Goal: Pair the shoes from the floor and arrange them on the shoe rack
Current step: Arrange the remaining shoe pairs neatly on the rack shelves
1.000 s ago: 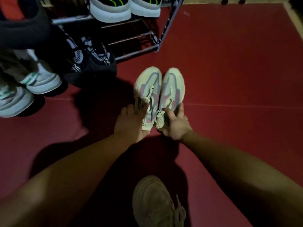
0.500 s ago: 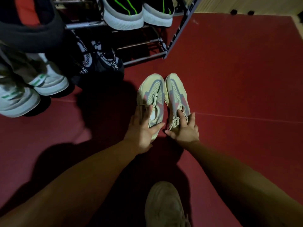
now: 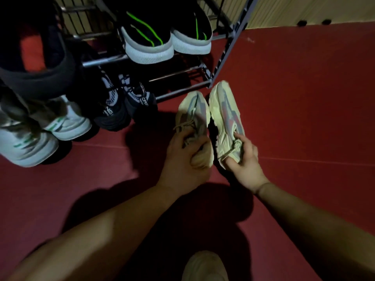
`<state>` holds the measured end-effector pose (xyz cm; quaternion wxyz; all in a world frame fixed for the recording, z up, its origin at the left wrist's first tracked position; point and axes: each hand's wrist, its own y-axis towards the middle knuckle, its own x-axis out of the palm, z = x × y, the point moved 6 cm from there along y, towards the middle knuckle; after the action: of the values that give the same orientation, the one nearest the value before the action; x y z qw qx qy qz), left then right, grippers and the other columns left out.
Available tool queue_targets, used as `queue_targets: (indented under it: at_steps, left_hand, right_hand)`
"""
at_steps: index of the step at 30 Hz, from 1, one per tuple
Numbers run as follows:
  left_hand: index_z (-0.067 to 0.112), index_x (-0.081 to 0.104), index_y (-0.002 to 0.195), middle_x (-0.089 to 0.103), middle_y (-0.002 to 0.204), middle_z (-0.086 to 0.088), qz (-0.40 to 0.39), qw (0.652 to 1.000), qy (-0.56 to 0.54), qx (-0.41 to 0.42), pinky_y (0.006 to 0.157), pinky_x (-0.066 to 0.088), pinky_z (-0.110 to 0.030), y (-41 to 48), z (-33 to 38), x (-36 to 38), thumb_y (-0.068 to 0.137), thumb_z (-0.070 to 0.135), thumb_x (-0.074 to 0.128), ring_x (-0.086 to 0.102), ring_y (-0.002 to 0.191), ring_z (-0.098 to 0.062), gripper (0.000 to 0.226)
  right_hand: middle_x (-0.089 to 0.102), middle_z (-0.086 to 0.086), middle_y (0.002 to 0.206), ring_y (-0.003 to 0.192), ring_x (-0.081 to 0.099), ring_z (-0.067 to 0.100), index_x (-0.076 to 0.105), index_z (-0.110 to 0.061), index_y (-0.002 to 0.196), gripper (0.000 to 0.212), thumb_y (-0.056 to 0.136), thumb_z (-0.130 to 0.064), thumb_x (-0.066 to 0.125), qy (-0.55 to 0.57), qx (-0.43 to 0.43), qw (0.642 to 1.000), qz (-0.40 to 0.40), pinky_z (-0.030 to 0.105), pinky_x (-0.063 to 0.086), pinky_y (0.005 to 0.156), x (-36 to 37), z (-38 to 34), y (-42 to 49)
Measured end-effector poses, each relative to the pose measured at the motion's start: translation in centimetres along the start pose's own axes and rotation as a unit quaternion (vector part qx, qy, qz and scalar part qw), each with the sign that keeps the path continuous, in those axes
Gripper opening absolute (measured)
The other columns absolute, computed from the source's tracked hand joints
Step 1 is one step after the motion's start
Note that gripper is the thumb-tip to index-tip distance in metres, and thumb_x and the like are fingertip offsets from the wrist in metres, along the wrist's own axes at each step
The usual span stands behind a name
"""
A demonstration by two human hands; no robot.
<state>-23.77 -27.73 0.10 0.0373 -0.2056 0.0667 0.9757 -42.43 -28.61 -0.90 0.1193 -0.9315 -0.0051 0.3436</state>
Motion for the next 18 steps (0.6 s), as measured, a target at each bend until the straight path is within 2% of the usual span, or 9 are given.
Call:
queue_targets:
  at_steps: [4,7,10,12,14,15,17,18]
  left_hand:
    - [0.039,0.043,0.125,0.033,0.133,-0.001,0.032,0.998,0.047,0.032,0.101,0.041,-0.046,2.2,1.5,-1.6,0.06,0.041,0.061,0.043,0.123,-0.027,0.067]
    - [0.04,0.039,0.126,0.035,0.134,-0.01,0.055,0.994,0.085,0.027,0.101,0.039,-0.049,4.3,1.7,-2.0,0.062,0.042,0.059,0.041,0.124,-0.031,0.068]
    - [0.045,0.038,0.129,0.03,0.136,-0.01,0.064,0.993,0.104,0.007,0.103,0.037,-0.05,6.7,1.0,-2.2,0.064,0.042,0.058,0.038,0.126,-0.034,0.068]
    - [0.041,0.044,0.132,0.028,0.14,-0.013,0.065,0.984,0.168,-0.001,0.107,0.032,-0.047,8.8,0.7,-2.3,0.071,0.037,0.065,0.034,0.126,-0.037,0.065]
    - [0.034,0.039,0.14,0.022,0.146,-0.014,0.056,0.968,0.241,-0.037,0.109,0.027,-0.039,11.0,0.4,-2.3,0.08,0.033,0.065,0.026,0.129,-0.035,0.066]
    - [0.032,0.034,0.143,0.019,0.149,-0.012,0.061,0.967,0.235,-0.078,0.108,0.026,-0.037,12.1,-0.1,-2.5,0.084,0.034,0.062,0.024,0.13,-0.033,0.065]
    - [0.027,0.026,0.146,0.016,0.151,-0.009,0.059,0.956,0.231,-0.174,0.107,0.026,-0.036,13.9,-1.5,-2.9,0.087,0.044,0.057,0.024,0.133,-0.032,0.069]
    - [0.023,0.023,0.147,0.012,0.153,-0.009,0.02,0.939,0.29,-0.184,0.108,0.025,-0.038,14.3,-2.0,-2.5,0.086,0.049,0.056,0.022,0.134,-0.034,0.074]
  right_hand:
    - [0.03,0.008,0.138,0.124,0.026,0.009,0.033,-0.028,0.142,0.077,0.069,-0.033,0.057,-0.002,-0.055,0.998,0.003,0.021,0.019,0.104,-0.7,-3.1,2.9]
    - [0.032,0.01,0.138,0.129,0.029,0.019,0.035,-0.029,0.141,0.083,0.063,-0.047,0.054,-0.038,-0.083,0.996,0.007,0.017,0.018,0.102,-1.0,-4.9,5.4]
    - [0.032,0.017,0.138,0.123,0.035,0.034,0.037,-0.027,0.141,0.082,0.064,-0.052,0.05,-0.135,-0.121,0.983,0.012,0.03,0.026,0.102,-0.7,-6.4,7.7]
    - [0.033,0.019,0.138,0.118,0.04,0.039,0.039,-0.027,0.141,0.084,0.062,-0.055,0.044,-0.197,-0.156,0.968,0.031,0.039,0.031,0.1,-0.3,-7.5,9.0]
    - [0.033,0.018,0.14,0.114,0.042,0.039,0.038,-0.029,0.141,0.077,0.069,-0.048,0.055,-0.225,-0.175,0.958,0.038,0.042,0.033,0.097,0.1,-8.7,10.3]
    - [0.032,0.017,0.141,0.114,0.042,0.039,0.037,-0.031,0.142,0.074,0.073,-0.04,0.063,-0.235,-0.178,0.955,0.036,0.042,0.033,0.096,0.3,-9.0,11.0]
    - [0.029,0.016,0.144,0.116,0.04,0.037,0.033,-0.033,0.143,0.073,0.078,-0.031,0.067,-0.245,-0.17,0.954,0.036,0.041,0.031,0.098,0.6,-9.2,12.3]
    - [0.027,0.016,0.146,0.117,0.039,0.037,0.033,-0.033,0.144,0.072,0.08,-0.031,0.067,-0.247,-0.166,0.954,0.038,0.041,0.03,0.099,0.7,-9.1,12.8]
